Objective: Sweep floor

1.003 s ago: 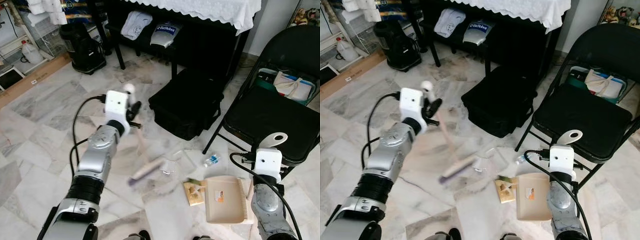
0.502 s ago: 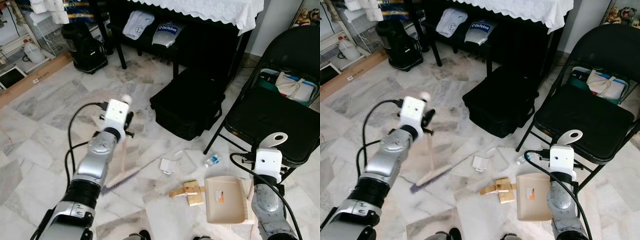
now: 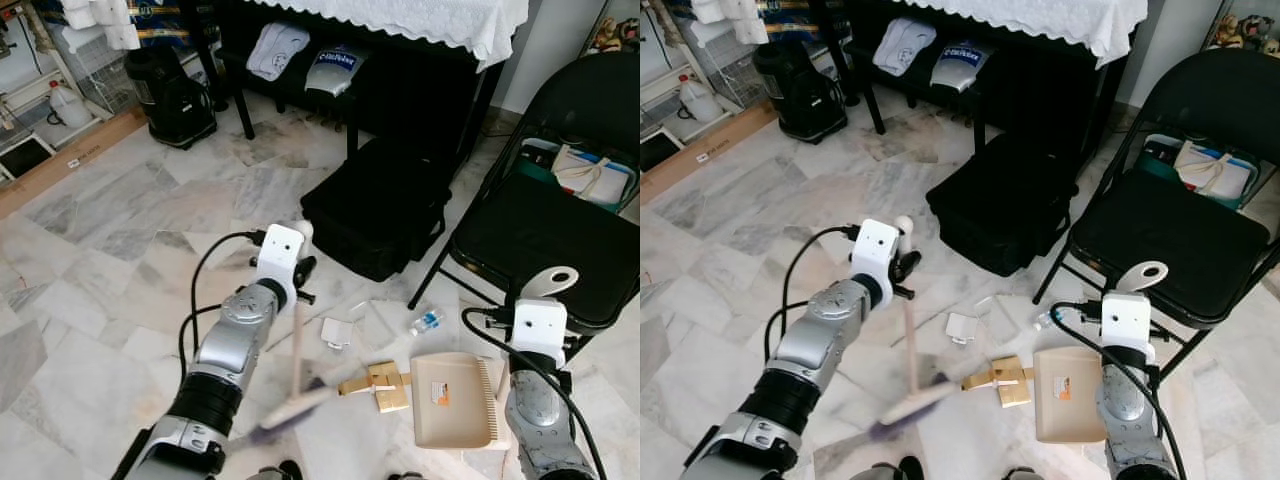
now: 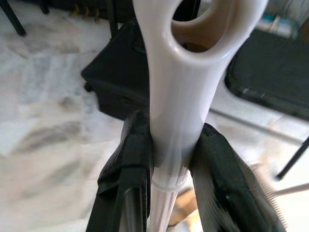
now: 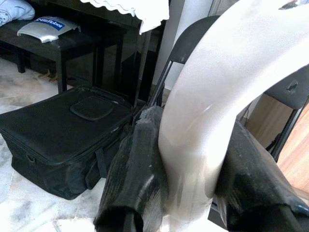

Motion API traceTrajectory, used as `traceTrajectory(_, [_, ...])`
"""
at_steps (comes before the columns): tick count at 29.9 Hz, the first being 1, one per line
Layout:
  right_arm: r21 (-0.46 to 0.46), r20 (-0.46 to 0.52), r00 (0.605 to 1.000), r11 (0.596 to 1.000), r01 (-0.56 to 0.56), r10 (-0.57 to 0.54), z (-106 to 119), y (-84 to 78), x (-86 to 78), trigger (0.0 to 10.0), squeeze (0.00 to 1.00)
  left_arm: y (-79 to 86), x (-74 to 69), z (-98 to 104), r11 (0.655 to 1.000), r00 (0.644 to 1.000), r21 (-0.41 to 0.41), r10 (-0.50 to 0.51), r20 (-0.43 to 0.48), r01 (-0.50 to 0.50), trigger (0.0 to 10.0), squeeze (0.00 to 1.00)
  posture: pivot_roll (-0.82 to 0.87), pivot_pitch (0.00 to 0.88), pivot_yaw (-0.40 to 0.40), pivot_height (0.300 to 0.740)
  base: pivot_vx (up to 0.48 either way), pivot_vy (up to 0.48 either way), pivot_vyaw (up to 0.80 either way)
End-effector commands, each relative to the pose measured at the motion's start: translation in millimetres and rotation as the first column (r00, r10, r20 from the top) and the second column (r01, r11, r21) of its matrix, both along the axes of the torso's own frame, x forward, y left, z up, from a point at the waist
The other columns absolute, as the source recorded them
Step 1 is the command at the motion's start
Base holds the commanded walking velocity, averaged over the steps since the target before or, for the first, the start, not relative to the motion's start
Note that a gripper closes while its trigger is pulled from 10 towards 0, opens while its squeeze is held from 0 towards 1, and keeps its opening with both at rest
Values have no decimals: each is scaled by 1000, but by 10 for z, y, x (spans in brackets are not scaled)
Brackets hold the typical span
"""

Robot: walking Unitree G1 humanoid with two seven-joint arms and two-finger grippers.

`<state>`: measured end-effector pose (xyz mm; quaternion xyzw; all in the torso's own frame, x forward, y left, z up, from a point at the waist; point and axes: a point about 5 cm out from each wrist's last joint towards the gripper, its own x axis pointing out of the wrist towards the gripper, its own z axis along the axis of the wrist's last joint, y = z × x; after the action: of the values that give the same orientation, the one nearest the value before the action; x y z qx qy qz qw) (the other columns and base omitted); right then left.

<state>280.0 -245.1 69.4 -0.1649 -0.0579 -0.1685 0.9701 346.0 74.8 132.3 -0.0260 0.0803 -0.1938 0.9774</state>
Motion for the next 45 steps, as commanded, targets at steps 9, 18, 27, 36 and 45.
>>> traceTrajectory(9, [21, -23, 1000, 1000, -7, 7, -69, 33, -54, 10000, 0, -26, -15, -84, 981, 997, -186, 38, -63, -49, 10000, 0, -85, 164, 107, 740, 0, 0, 0])
traceTrajectory(18, [32, -30, 999, 999, -27, 28, -76, 71, -32, 10000, 0, -54, -10, 85, 981, 999, -191, -44, 1, 43, 10000, 0, -78, 168, 105, 740, 0, 0, 0])
traceTrajectory(27, [37, -34, 999, 999, -33, 34, -77, 74, -7, 10000, 0, 324, 118, 773, 973, 969, -177, -107, 223, 148, 10000, 0, -65, 155, 106, 740, 0, 0, 0])
traceTrajectory(36, [40, -32, 999, 999, -34, 35, -69, 84, 14, 10000, 0, 573, 204, 816, 982, 947, -178, 122, 299, -70, 10000, 0, -73, 163, 104, 740, 0, 0, 0])
traceTrajectory(45, [35, -36, 999, 999, -22, 23, -82, 27, -33, 10000, 0, 736, 145, 709, 975, 884, -41, 214, 416, -217, 10000, 0, -73, 177, 105, 740, 0, 0, 0])
